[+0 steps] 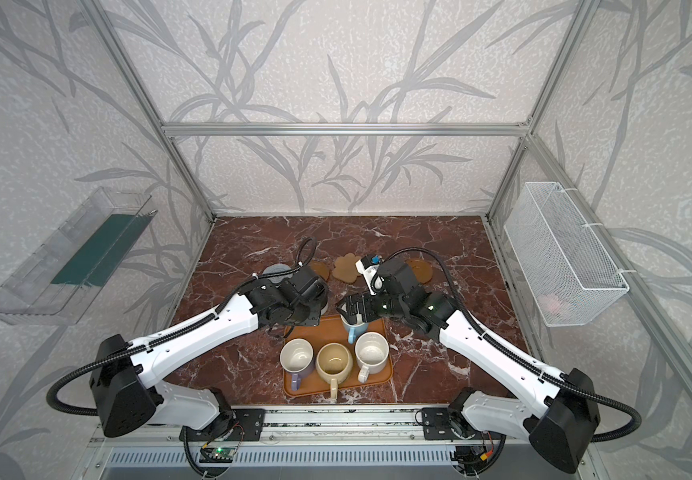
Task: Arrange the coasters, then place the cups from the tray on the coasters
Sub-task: 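Lift the black mug with the left gripper and carry it toward the blue-grey coaster, then lower the black mug onto the blue-grey woven coaster with the left gripper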
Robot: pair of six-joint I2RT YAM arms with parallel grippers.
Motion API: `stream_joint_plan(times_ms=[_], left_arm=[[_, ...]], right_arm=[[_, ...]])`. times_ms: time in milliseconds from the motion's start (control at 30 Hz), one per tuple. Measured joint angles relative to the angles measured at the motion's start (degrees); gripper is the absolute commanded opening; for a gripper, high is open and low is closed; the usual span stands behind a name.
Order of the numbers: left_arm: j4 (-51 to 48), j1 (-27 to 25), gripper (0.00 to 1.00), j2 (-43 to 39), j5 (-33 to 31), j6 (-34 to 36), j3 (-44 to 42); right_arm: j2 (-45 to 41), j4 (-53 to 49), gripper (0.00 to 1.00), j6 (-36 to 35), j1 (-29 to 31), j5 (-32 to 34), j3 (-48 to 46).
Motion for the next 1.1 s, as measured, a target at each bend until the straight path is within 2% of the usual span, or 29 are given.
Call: stream_joint_plan(times_ms=[600,1100], left_arm=[[-0.96,17.57,0.00,-1.64,3.04,8.79,2.56],[1.05,29.18,0.00,5.75,6.62,15.76,5.01]], right_arm=[[15.52,0.83,0.99,0.63,2.47,3.13,14.45],[31.85,-0.04,0.99,1.49,2.75,4.00,29.14]])
